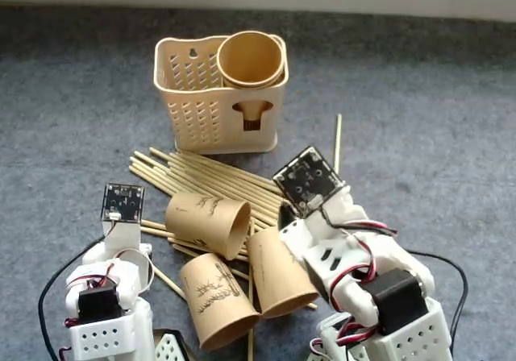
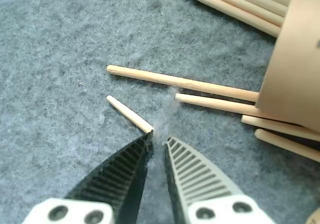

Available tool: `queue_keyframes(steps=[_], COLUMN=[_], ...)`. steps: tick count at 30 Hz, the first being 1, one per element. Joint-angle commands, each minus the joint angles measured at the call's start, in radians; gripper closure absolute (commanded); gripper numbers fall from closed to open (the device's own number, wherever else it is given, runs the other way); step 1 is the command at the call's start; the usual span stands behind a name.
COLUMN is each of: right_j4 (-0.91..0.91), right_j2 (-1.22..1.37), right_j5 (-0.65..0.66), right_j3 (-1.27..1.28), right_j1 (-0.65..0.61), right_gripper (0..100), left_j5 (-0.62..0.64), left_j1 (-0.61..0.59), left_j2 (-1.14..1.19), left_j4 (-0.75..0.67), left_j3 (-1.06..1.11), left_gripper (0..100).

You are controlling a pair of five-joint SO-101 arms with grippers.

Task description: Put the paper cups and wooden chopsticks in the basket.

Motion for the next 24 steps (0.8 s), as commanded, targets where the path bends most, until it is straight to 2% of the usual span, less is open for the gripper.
queue_keyframes(steps=[1,5,10,17,24], right_j4=[0.111,0.248,0.420,0.417,0.418], right_j2=[-0.004,0.002,0.001,0.039,0.286], right_j5=[0.063,0.127,0.222,0.239,0.239], right_j3=[-0.024,-0.050,-0.088,-0.088,-0.096], right_j1=[-0.008,-0.010,-0.059,-0.142,-0.148], right_gripper=[89.2,82.5,81.3,79.3,78.2], left_j5=[-0.002,-0.002,-0.002,-0.002,-0.002], left_j1=[-0.007,-0.007,-0.007,-0.007,-0.007], left_j2=[-0.004,-0.004,-0.004,-0.004,-0.004], left_j4=[0.005,0.005,0.005,0.005,0.005], left_j3=[0.019,0.019,0.019,0.019,0.019], left_gripper=[95,95,95,95,95])
